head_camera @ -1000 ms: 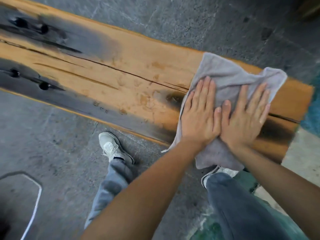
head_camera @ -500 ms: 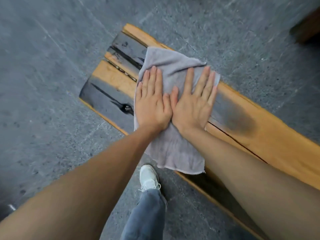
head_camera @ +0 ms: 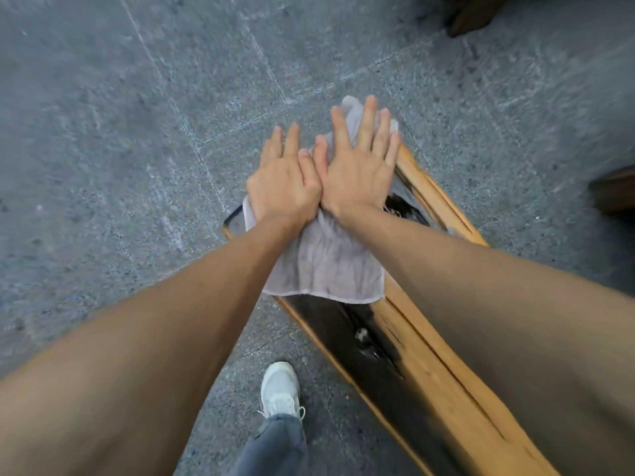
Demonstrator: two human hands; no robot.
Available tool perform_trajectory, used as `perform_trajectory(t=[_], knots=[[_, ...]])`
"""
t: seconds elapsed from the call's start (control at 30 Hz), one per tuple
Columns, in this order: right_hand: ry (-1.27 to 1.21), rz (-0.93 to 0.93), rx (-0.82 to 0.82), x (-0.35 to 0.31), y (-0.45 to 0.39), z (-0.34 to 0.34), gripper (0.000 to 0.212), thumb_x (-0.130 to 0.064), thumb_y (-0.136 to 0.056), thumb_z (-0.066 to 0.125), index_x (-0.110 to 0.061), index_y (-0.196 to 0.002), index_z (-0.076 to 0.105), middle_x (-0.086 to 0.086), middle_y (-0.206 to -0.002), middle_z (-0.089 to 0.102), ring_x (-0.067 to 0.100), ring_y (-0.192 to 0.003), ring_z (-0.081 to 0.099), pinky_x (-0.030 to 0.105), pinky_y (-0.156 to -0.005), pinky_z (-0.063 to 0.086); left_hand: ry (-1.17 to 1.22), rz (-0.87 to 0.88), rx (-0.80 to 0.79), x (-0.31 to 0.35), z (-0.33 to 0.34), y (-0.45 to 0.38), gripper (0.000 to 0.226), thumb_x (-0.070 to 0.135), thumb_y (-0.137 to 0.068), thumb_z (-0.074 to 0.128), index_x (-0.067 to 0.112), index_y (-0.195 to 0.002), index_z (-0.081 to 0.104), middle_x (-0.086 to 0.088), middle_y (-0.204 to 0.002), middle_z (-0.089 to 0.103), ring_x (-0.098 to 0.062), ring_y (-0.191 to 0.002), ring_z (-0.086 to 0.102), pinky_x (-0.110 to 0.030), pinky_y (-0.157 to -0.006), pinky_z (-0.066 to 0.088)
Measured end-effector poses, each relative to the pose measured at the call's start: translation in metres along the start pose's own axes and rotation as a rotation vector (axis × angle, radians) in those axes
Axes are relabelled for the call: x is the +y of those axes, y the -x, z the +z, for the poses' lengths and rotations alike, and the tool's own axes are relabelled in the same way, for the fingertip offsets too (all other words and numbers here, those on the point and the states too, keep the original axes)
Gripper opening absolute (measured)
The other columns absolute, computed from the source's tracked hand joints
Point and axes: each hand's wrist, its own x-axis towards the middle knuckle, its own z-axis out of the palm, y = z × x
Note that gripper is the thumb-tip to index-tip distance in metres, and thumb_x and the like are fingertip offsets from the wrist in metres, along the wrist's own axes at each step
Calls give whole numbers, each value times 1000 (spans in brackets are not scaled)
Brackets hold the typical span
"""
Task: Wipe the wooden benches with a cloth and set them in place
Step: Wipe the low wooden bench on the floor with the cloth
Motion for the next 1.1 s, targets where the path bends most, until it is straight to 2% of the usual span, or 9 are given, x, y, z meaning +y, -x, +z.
perform_trajectory(t=[0.1,0.2,0.33,0.63,0.8,0.97,1.1], knots=[[45,-193,-36,6,12,-3,57,-53,-104,19,-41,-159,17,3,-170,0,25,-157,-3,48,-126,2,-138,-3,72,-8,7,26,57,33,-102,19,24,-159,22,-6,-166,22,-24,-154,20,-46,-124,19],[35,-326,-39,25,39,-5,56,-49,-105,19,-40,-160,13,1,-170,2,21,-158,0,45,-127,5,-240,-29,161,-7,23,72,59,31,-103,16,17,-160,17,-9,-168,16,-27,-156,10,-46,-126,7],[-5,-378,-71,81,110,-8,55,-45,-106,22,-39,-160,12,-2,-170,4,18,-158,1,41,-127,8,-218,-35,181,13,56,153,60,30,-103,17,11,-160,14,-14,-168,11,-30,-156,8,-46,-126,7],[10,-211,-62,292,335,4,57,-38,-107,41,-34,-160,19,0,-170,11,18,-157,9,43,-125,18,-144,107,74,97,164,404,62,34,-103,26,10,-159,16,-16,-167,11,-29,-157,6,-48,-126,10],[24,-108,-73,427,457,10,70,-32,-103,46,-29,-162,7,0,-170,10,19,-157,11,45,-124,21,-136,228,-74,158,226,544,66,34,-100,25,8,-159,14,-17,-168,6,-31,-156,3,-48,-126,6],[51,158,-57,528,558,15,62,-34,-106,23,-22,-162,0,0,-170,1,17,-157,3,42,-125,13,-197,410,-232,210,275,644,69,37,-99,28,6,-159,12,-17,-168,4,-31,-156,5,-45,-127,0],[45,314,-72,575,602,15,60,-36,-106,14,-18,-161,-2,7,-169,11,24,-156,12,43,-125,11,-228,524,-320,240,293,685,68,37,-100,31,7,-159,16,-17,-167,10,-30,-156,7,-43,-127,0]])
